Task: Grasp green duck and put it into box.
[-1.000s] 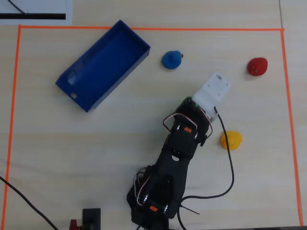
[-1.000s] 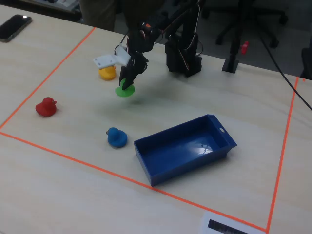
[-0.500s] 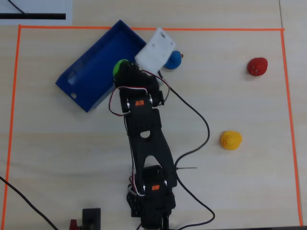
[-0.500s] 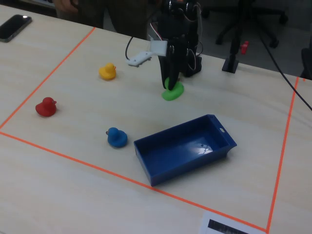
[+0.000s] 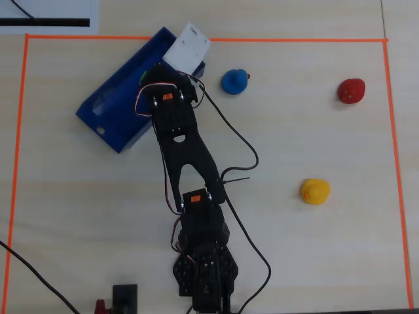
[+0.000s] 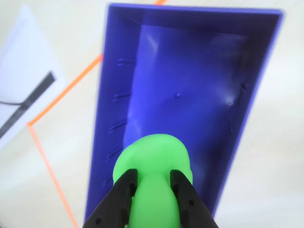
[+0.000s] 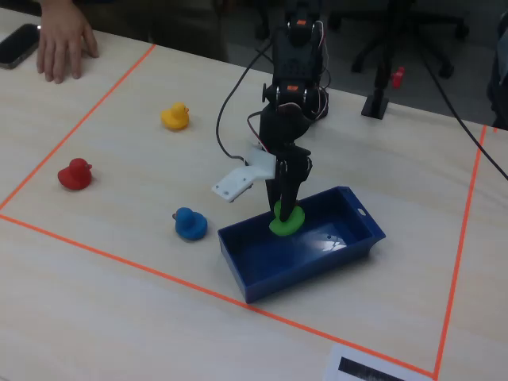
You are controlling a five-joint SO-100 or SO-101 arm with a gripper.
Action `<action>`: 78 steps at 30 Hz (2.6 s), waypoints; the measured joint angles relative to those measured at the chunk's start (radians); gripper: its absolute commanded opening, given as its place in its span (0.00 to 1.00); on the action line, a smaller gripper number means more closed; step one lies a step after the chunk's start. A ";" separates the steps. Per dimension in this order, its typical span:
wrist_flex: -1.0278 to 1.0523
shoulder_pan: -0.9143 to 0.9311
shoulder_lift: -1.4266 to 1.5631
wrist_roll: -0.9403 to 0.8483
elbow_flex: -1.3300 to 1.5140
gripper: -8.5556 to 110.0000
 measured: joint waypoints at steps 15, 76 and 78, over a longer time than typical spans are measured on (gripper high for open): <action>0.061 0.020 0.201 -0.143 0.123 0.13; 0.422 0.215 1.960 -0.667 1.715 0.08; 0.422 0.215 1.960 -0.667 1.715 0.08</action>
